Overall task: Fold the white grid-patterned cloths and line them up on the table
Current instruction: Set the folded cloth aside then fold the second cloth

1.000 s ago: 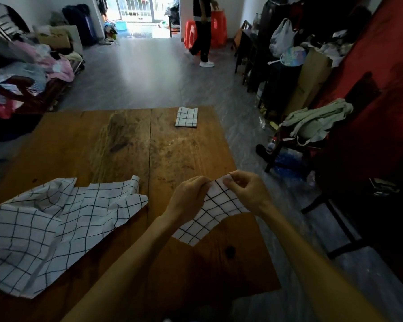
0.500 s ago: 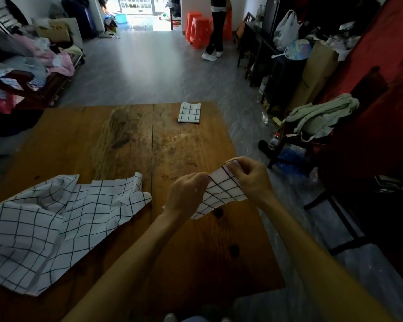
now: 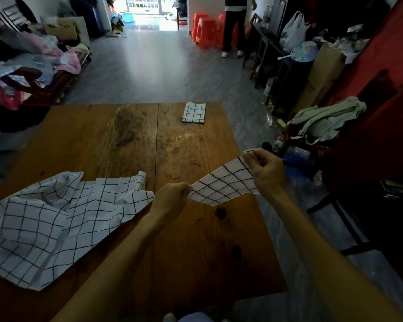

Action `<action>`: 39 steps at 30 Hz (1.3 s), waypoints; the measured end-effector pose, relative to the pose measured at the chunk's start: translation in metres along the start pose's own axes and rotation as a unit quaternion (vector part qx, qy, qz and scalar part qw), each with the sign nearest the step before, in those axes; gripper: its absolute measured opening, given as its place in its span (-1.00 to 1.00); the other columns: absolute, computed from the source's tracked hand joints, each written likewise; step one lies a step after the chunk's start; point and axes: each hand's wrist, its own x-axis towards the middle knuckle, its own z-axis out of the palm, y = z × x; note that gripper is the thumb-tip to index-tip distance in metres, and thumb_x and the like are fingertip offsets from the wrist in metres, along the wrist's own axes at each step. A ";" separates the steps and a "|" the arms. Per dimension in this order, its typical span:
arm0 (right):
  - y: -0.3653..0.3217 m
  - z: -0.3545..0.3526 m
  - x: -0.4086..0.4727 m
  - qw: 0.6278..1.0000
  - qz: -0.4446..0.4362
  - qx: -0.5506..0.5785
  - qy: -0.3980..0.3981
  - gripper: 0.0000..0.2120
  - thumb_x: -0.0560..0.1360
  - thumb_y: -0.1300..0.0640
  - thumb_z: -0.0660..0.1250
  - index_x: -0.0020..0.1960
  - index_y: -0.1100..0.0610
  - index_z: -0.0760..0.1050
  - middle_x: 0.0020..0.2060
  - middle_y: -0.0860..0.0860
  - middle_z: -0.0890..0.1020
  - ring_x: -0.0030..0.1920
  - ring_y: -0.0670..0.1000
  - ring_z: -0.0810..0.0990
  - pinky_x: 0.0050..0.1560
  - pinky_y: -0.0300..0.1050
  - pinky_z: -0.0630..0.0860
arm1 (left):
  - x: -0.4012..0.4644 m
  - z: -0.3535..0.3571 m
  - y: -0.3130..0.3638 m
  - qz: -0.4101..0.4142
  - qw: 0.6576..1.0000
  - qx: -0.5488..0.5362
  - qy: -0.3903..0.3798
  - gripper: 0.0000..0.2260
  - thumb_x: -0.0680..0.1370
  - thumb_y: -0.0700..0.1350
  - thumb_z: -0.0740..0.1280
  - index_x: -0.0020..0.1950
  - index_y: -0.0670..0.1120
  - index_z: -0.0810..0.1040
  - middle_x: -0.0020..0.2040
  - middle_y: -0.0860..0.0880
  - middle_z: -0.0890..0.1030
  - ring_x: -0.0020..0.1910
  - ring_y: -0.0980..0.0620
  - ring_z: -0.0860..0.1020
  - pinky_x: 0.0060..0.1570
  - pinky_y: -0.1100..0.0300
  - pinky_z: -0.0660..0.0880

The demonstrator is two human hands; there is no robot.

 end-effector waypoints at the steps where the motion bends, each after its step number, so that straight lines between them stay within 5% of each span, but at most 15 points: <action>1: -0.002 0.001 0.001 1.000 -0.005 -0.001 -0.004 -0.89 0.55 0.08 0.32 -0.13 -0.08 0.56 -0.27 -0.04 0.63 -0.22 -0.10 0.60 -0.21 -0.18 0.55 | 0.002 -0.002 0.000 -0.006 1.000 0.008 -0.002 -0.81 0.61 -0.08 0.21 -0.05 -0.11 0.58 -0.21 -0.02 0.60 -0.26 0.08 0.52 -0.23 0.13 0.48; 8: -0.009 0.011 0.004 0.996 -0.014 -0.003 -0.082 -0.92 0.53 0.10 0.35 -0.12 -0.05 0.58 -0.24 -0.08 0.64 -0.15 -0.09 0.62 -0.10 -0.13 0.57 | 0.024 -0.013 0.036 0.053 0.993 -0.049 0.098 -0.66 0.56 0.04 0.30 0.26 -0.10 0.47 0.07 -0.09 0.62 -0.07 -0.01 0.59 -0.15 0.07 0.54; 10: -0.010 0.014 0.002 0.993 -0.026 -0.019 -0.112 -0.93 0.53 0.11 0.34 -0.09 0.03 0.60 -0.24 -0.10 0.63 -0.16 -0.13 0.61 -0.12 -0.18 0.56 | 0.029 -0.015 0.045 0.091 0.990 -0.059 0.095 -0.68 0.55 0.03 0.32 0.23 -0.10 0.49 0.07 -0.09 0.63 -0.04 -0.01 0.59 -0.13 0.09 0.54; 13: -0.010 0.016 0.000 0.990 -0.039 -0.032 -0.129 -0.93 0.54 0.13 0.34 -0.07 0.07 0.61 -0.23 -0.10 0.63 -0.17 -0.14 0.60 -0.14 -0.20 0.55 | 0.028 -0.017 0.062 0.155 0.981 -0.067 0.092 -0.87 0.54 -0.11 0.35 0.01 -0.15 0.58 -0.18 -0.06 0.65 -0.29 0.06 0.57 -0.35 0.19 0.48; 16: -0.007 0.014 0.000 0.989 -0.055 -0.059 -0.121 -0.94 0.51 0.05 0.38 -0.06 0.02 0.60 -0.21 -0.11 0.64 -0.17 -0.14 0.60 -0.19 -0.21 0.53 | 0.031 -0.017 0.065 0.091 0.984 -0.120 0.097 -0.96 0.54 -0.18 0.35 -0.08 -0.14 0.58 -0.27 0.00 0.60 -0.38 0.14 0.50 -0.40 0.26 0.43; 20: 0.012 -0.001 -0.001 0.984 -0.016 -0.127 -0.121 -0.88 0.45 -0.07 0.42 -0.14 -0.04 0.57 -0.32 -0.17 0.58 -0.29 -0.26 0.54 -0.32 -0.35 0.43 | 0.031 -0.027 0.043 0.039 0.980 -0.167 0.099 -0.92 0.58 -0.11 0.27 -0.10 -0.04 0.51 -0.28 0.07 0.52 -0.33 0.15 0.48 -0.34 0.17 0.47; 24: 0.025 -0.006 -0.005 0.993 0.033 -0.070 -0.087 -0.88 0.45 0.00 0.44 -0.17 0.03 0.60 -0.31 -0.11 0.61 -0.29 -0.22 0.54 -0.26 -0.28 0.45 | 0.025 -0.034 0.033 -0.012 0.970 -0.228 0.083 -0.92 0.56 -0.04 0.32 0.00 -0.01 0.55 -0.15 0.05 0.61 -0.16 0.14 0.58 -0.17 0.11 0.58; 27: 0.020 0.000 -0.002 0.994 0.042 -0.042 -0.087 -0.87 0.44 0.02 0.46 -0.12 0.08 0.63 -0.24 -0.06 0.65 -0.20 -0.14 0.61 -0.18 -0.22 0.53 | 0.030 -0.038 0.039 -0.013 0.962 -0.264 0.073 -0.81 0.50 0.03 0.38 0.05 -0.01 0.56 -0.05 0.01 0.63 -0.08 0.09 0.62 -0.13 0.11 0.59; 32: 0.007 0.002 0.000 0.992 0.074 0.086 -0.058 -0.94 0.45 0.10 0.45 -0.10 0.04 0.60 -0.17 -0.01 0.68 -0.12 -0.05 0.66 -0.09 -0.18 0.61 | 0.035 -0.045 0.045 -0.016 0.955 -0.266 0.127 -0.91 0.50 -0.15 0.39 -0.03 0.01 0.58 -0.11 0.07 0.62 -0.11 0.14 0.60 -0.10 0.22 0.57; 39: 0.007 0.002 -0.002 0.989 0.091 0.110 -0.046 -0.93 0.46 0.13 0.43 -0.06 0.02 0.60 -0.10 0.04 0.68 -0.04 0.06 0.65 -0.05 -0.12 0.62 | 0.032 -0.050 0.040 0.003 0.950 -0.287 0.124 -0.86 0.53 -0.26 0.34 0.02 -0.06 0.57 -0.11 0.07 0.61 -0.11 0.23 0.57 -0.10 0.36 0.53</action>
